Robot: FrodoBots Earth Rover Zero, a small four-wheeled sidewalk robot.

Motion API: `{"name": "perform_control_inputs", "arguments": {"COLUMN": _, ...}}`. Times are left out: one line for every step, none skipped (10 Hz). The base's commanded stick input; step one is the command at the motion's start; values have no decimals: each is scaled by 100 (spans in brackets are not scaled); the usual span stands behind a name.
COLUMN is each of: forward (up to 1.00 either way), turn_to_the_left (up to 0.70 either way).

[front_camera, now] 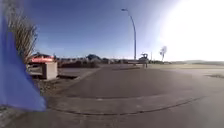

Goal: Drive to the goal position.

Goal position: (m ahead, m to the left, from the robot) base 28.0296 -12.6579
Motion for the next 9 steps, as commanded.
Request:
{"name": "perform_control_inputs", "arguments": {"forward": 70, "turn_to_the_left": 0}}
{"name": "perform_control_inputs", "arguments": {"forward": 70, "turn_to_the_left": 0}}
{"name": "perform_control_inputs", "arguments": {"forward": 70, "turn_to_the_left": 0}}
{"name": "perform_control_inputs", "arguments": {"forward": 70, "turn_to_the_left": 0}}
{"name": "perform_control_inputs", "arguments": {"forward": 70, "turn_to_the_left": 0}}
{"name": "perform_control_inputs", "arguments": {"forward": 70, "turn_to_the_left": 0}}
{"name": "perform_control_inputs", "arguments": {"forward": 70, "turn_to_the_left": 0}}
{"name": "perform_control_inputs", "arguments": {"forward": 70, "turn_to_the_left": 0}}
{"name": "perform_control_inputs", "arguments": {"forward": 70, "turn_to_the_left": 0}}
